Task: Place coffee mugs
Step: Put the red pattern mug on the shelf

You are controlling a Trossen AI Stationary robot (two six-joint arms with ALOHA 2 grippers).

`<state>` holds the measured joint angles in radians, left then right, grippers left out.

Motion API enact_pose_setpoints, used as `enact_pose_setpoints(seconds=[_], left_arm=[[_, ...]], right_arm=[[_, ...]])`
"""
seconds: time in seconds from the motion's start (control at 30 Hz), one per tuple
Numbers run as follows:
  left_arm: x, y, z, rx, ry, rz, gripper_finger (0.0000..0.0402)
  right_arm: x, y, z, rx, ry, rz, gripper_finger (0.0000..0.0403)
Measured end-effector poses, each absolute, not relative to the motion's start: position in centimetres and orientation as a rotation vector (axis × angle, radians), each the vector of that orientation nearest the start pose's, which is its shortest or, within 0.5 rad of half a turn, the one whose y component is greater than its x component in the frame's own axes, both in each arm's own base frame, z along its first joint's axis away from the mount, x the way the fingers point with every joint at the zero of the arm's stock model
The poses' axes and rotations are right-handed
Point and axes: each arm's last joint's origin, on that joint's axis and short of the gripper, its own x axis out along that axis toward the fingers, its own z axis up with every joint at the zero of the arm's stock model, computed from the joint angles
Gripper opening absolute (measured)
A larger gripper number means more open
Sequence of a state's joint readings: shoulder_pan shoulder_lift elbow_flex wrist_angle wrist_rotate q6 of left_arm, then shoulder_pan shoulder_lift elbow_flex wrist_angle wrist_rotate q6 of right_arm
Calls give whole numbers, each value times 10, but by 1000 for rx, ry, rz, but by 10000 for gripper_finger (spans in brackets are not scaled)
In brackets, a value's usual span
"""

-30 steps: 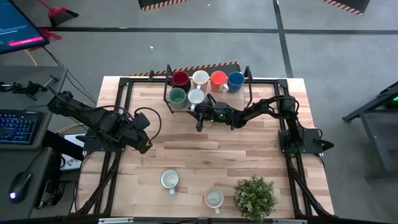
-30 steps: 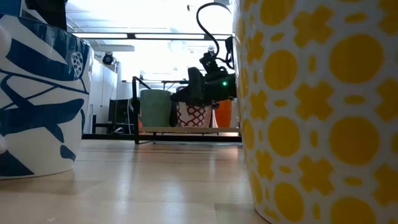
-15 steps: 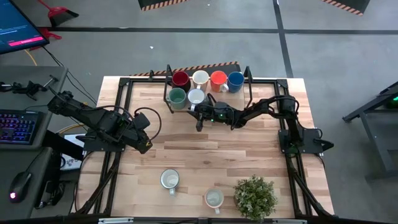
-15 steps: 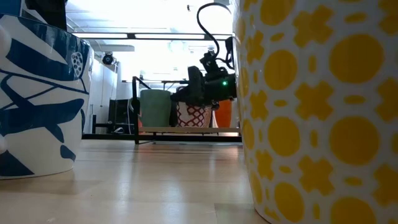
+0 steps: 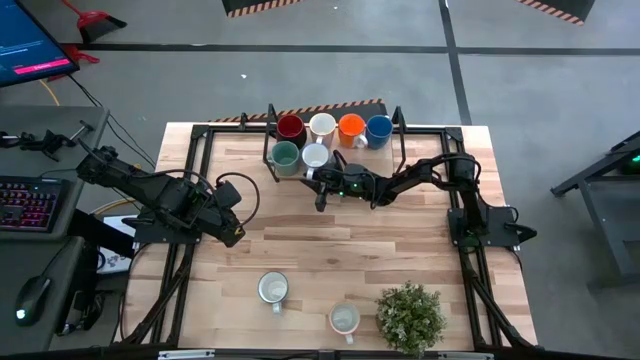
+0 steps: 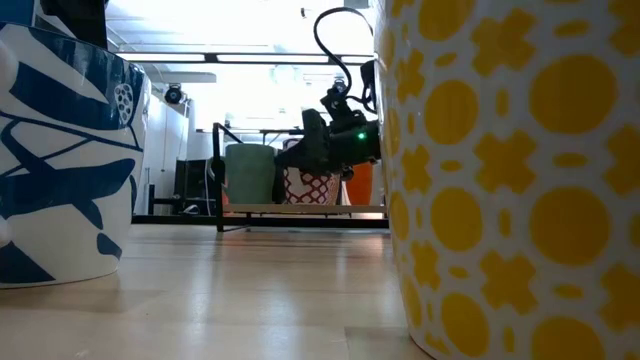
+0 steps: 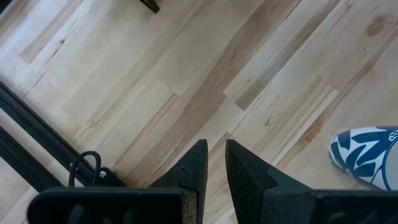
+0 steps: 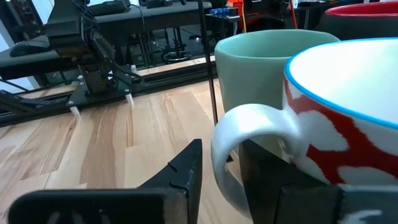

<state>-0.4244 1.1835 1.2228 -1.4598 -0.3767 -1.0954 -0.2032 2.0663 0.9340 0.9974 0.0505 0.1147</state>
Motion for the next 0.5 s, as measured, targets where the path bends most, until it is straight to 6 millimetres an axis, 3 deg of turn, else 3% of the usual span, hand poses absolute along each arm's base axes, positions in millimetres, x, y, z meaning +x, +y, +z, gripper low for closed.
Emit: enact_pose_setpoints(seconds=[0.5], left_arm=[[166,-63,324,-384,1128,643,47]], right_arm=[[391,-82,127,114,113,-261,94]])
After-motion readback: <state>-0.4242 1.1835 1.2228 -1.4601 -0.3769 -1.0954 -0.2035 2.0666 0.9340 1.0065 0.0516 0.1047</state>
